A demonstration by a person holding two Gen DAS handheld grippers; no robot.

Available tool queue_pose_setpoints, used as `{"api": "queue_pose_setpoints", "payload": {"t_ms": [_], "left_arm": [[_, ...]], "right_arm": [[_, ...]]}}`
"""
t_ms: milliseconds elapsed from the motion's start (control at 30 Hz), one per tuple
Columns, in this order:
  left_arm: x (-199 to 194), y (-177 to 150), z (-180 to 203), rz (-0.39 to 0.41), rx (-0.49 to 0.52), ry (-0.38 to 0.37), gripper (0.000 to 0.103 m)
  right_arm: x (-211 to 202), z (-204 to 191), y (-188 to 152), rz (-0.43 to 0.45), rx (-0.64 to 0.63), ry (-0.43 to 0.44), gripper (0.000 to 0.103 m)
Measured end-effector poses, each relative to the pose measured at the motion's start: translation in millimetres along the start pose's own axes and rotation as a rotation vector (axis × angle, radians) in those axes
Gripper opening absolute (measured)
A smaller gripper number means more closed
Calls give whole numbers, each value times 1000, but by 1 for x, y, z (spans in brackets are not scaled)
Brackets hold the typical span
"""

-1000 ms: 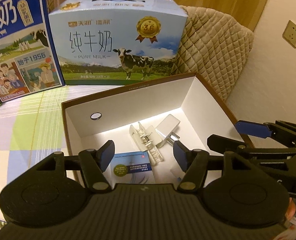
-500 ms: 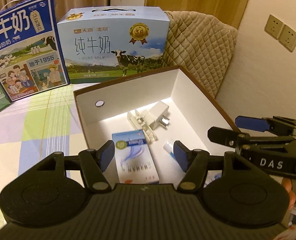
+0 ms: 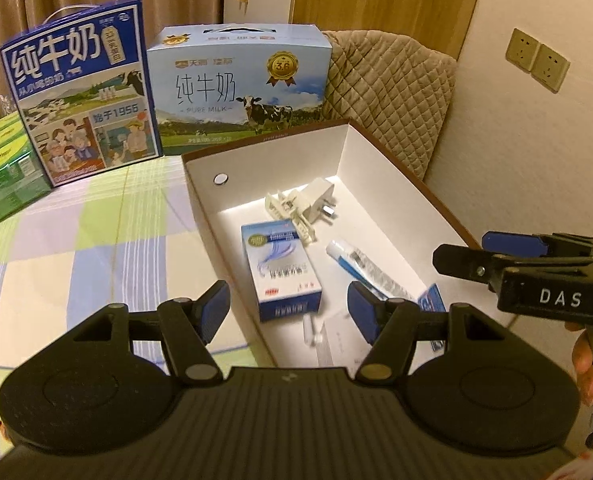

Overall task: Organize rigid objects
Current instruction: 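Withdraw both open tools from the box back over the table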

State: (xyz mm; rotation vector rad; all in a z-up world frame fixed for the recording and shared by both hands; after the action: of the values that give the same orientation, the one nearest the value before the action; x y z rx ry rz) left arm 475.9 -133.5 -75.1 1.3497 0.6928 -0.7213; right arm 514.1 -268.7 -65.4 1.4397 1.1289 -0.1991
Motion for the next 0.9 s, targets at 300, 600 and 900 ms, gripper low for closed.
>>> {"api": "queue_pose_setpoints", "payload": {"t_ms": [300, 600, 900], "left_arm": [[-40, -39, -9, 7, -2, -24, 61], [-66, -87, -41, -39, -36, -3, 61], [-77, -129, -81, -92, -93, 13, 61]], "right_arm": [[-30, -28, -33, -1, 22, 11, 69], [-48, -65, -72, -33, 30, 41, 69], [-43, -107, -101, -80, -2, 87, 69]]}}
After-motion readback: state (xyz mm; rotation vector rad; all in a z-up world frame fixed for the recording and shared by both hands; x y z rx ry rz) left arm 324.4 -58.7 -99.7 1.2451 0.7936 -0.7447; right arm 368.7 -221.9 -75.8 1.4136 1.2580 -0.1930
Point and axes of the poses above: each gripper's, at about its wrist camera, not at the fingertips, and x roughly the way its jaws point, z to its right, y to its top, the point moved 9 cm from there along x, roughly the way its jaws point, and after that the axes turned 3 degrees about -z, right-handed, at the moved point
